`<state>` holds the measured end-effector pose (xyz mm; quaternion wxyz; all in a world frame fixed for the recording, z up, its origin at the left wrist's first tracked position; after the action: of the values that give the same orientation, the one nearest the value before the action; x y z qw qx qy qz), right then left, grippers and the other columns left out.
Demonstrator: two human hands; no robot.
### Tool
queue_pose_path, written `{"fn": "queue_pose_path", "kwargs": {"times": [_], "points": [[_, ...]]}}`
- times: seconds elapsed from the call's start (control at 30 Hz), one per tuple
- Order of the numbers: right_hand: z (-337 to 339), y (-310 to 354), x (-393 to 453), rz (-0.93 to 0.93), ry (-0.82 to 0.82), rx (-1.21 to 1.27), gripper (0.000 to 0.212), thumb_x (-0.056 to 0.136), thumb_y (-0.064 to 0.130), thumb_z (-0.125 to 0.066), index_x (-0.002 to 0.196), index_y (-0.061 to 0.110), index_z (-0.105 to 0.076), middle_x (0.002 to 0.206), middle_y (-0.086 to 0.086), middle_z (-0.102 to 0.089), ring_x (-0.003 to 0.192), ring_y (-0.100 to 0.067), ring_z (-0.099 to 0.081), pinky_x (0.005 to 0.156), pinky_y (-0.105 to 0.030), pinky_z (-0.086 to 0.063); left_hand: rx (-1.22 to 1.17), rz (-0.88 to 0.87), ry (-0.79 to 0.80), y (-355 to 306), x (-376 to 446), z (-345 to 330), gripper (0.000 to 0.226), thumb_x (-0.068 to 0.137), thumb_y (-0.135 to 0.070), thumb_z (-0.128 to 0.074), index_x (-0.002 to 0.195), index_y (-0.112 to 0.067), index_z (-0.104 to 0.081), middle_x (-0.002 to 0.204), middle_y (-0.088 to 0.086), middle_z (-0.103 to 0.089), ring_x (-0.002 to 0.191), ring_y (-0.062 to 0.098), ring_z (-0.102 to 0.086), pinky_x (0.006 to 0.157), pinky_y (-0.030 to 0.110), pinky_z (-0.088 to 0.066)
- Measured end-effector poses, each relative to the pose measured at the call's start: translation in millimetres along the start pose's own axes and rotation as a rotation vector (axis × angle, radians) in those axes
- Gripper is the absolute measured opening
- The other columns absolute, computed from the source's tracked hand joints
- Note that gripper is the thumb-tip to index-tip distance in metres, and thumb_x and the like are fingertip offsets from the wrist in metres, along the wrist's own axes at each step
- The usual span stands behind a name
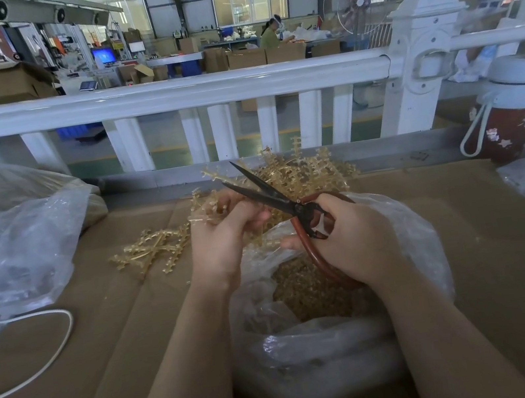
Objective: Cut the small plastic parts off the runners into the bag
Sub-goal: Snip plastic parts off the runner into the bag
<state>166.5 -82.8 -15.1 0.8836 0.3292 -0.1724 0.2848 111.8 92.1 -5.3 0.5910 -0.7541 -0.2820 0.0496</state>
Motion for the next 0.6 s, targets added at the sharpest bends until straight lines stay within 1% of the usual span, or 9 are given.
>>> {"fn": "queue_pose_path", "kwargs": {"times": [0.1, 0.23, 0.33, 0.37, 0.43, 0.5, 0.53, 0.57, 0.6], "points": [[-0.1, 0.8, -0.3, 0.013, -0.001, 0.009, 0.059, 0.068, 0.085, -0.060, 0.101, 0.037, -0.064, 0.084, 0.021, -0.064, 0.073, 0.015, -0.049, 0.059, -0.005, -0.035, -0.007, -0.014, 0.010, -0.8, 0.4, 1.4, 0.021, 0.085, 0.009, -0.063, 0.074, -0.007, -0.070, 0.067, 0.011, -0.069, 0.065, 0.019, -0.068, 0.064, 0.025, -0.056], [0.9, 1.9, -0.7, 0.026, -0.020, -0.015, 0.051, 0.071, 0.082, -0.064, 0.096, 0.037, -0.062, 0.078, 0.026, -0.058, 0.071, 0.015, -0.049, 0.057, -0.005, -0.034, 0.023, -0.028, 0.029, -2.4, 0.1, 1.3, 0.026, 0.084, 0.007, -0.066, 0.069, -0.013, -0.072, 0.066, 0.011, -0.069, 0.066, 0.020, -0.067, 0.064, 0.026, -0.056], [0.9, 2.2, -1.2, 0.032, -0.035, -0.008, 0.051, 0.070, 0.083, -0.061, 0.092, 0.037, -0.062, 0.074, 0.027, -0.055, 0.070, 0.013, -0.050, 0.057, -0.006, -0.034, 0.040, -0.047, 0.063, -4.1, -0.2, 0.3, 0.031, 0.085, 0.006, -0.065, 0.067, -0.018, -0.074, 0.067, 0.010, -0.069, 0.066, 0.020, -0.067, 0.065, 0.027, -0.055], [0.7, 1.9, -1.2, 0.032, -0.039, -0.007, 0.052, 0.070, 0.083, -0.061, 0.091, 0.036, -0.062, 0.073, 0.026, -0.056, 0.070, 0.012, -0.051, 0.057, -0.006, -0.035, 0.045, -0.054, 0.073, -4.9, -0.5, 0.1, 0.031, 0.085, 0.006, -0.065, 0.067, -0.018, -0.074, 0.067, 0.010, -0.070, 0.067, 0.021, -0.067, 0.065, 0.027, -0.055], [0.2, 1.0, -1.2, 0.031, -0.045, -0.005, 0.052, 0.069, 0.083, -0.062, 0.090, 0.036, -0.063, 0.071, 0.025, -0.057, 0.070, 0.010, -0.054, 0.056, -0.007, -0.037, 0.038, -0.052, 0.079, -5.6, -1.3, -0.2, 0.023, 0.081, 0.001, -0.068, 0.068, -0.017, -0.074, 0.069, 0.011, -0.070, 0.068, 0.022, -0.067, 0.065, 0.028, -0.055], [0.3, 0.1, -1.2, 0.025, -0.044, 0.006, 0.049, 0.068, 0.083, -0.065, 0.091, 0.039, -0.063, 0.071, 0.027, -0.056, 0.081, 0.013, -0.055, 0.056, -0.006, -0.039, 0.030, -0.039, 0.078, -5.5, -1.6, -0.1, 0.017, 0.078, -0.005, -0.069, 0.068, -0.018, -0.074, 0.069, 0.010, -0.070, 0.068, 0.022, -0.066, 0.065, 0.030, -0.055], [0.3, -0.3, -1.1, 0.023, -0.041, 0.009, 0.049, 0.068, 0.083, -0.066, 0.092, 0.040, -0.064, 0.072, 0.028, -0.057, 0.086, 0.015, -0.054, 0.057, -0.005, -0.040, 0.033, -0.037, 0.083, -5.2, -1.5, -0.1, 0.019, 0.079, -0.004, -0.069, 0.067, -0.019, -0.075, 0.069, 0.009, -0.070, 0.068, 0.022, -0.066, 0.065, 0.030, -0.055], [0.2, -0.7, -1.0, 0.023, -0.039, 0.011, 0.050, 0.068, 0.083, -0.066, 0.093, 0.040, -0.065, 0.073, 0.029, -0.057, 0.088, 0.017, -0.053, 0.059, -0.004, -0.040, 0.041, -0.040, 0.091, -4.9, -1.4, 0.1, 0.024, 0.081, -0.002, -0.069, 0.067, -0.020, -0.075, 0.069, 0.008, -0.070, 0.068, 0.021, -0.066, 0.065, 0.030, -0.055], [0.3, -1.2, -0.7, 0.022, -0.038, 0.011, 0.051, 0.068, 0.083, -0.066, 0.094, 0.039, -0.066, 0.074, 0.029, -0.058, 0.085, 0.017, -0.053, 0.060, -0.004, -0.040, 0.048, -0.042, 0.097, -4.6, -1.1, 0.2, 0.028, 0.084, 0.000, -0.068, 0.067, -0.021, -0.075, 0.069, 0.008, -0.070, 0.068, 0.021, -0.066, 0.065, 0.029, -0.055]]}}
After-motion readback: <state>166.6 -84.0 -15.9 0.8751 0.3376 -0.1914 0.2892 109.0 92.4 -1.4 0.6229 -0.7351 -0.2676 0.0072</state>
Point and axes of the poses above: each hand's wrist, its own x-axis towards the middle knuckle, its own z-axis out of the back of the hand, y = z × x, the point moved 5 cm from there along x, towards the middle knuckle
